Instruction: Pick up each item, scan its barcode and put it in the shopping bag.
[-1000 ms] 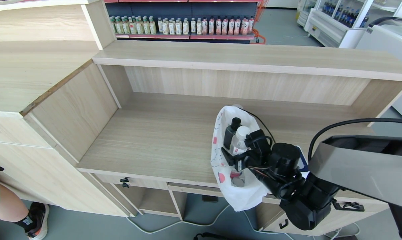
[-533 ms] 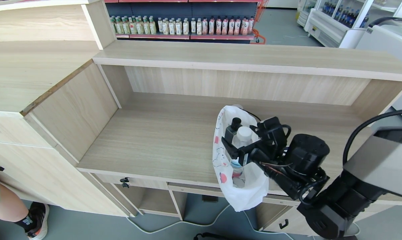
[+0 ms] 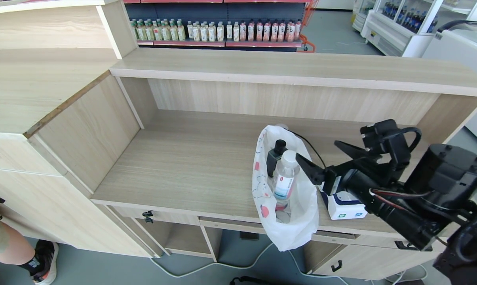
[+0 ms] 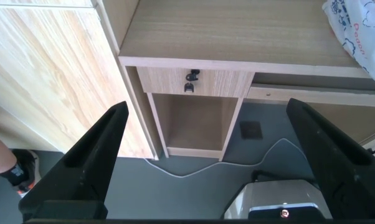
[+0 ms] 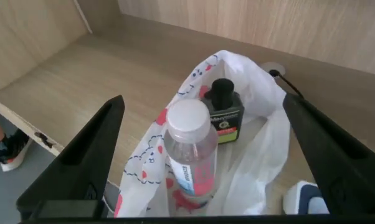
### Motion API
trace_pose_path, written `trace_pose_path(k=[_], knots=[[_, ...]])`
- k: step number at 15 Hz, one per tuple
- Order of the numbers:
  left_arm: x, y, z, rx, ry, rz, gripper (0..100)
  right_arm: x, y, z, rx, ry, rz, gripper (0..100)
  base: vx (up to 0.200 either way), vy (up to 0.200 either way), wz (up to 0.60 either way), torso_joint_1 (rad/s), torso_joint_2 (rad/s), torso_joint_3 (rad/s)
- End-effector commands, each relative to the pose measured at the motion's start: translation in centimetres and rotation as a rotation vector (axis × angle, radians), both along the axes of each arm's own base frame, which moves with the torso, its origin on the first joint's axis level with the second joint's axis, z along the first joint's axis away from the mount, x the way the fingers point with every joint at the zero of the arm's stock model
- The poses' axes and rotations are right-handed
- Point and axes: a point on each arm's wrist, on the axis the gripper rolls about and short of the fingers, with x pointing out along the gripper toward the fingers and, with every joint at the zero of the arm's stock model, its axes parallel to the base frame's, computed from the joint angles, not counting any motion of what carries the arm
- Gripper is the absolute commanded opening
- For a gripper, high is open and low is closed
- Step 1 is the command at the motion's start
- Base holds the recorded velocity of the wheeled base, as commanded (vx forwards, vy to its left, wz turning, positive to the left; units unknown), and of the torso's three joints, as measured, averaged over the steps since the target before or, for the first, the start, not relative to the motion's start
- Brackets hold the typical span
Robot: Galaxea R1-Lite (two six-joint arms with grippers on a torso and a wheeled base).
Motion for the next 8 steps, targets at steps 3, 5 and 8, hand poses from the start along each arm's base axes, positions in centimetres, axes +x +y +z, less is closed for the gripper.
trace_pose_path(k=[3,5,8], knots=[[0.0,0.0,0.0,0.0,-0.001,0.001,100,-5.5,-5.6,3.3,-0.009,0.041,-0.313,100,0.0,0.0,0.0,0.0,0.0,0.0],[0.0,0.0,0.0,0.0,-0.001,-0.001,100,-8.7,-7.6,2.2,-0.05,0.094,-0.334,100,0.0,0.0,0.0,0.0,0.0,0.0],[0.0,0.0,0.0,0.0,-0.001,0.001,100,-11.9,-9.9,-0.1,-0.06,0.117,-0.371,100,0.0,0.0,0.0,0.0,0.0,0.0]])
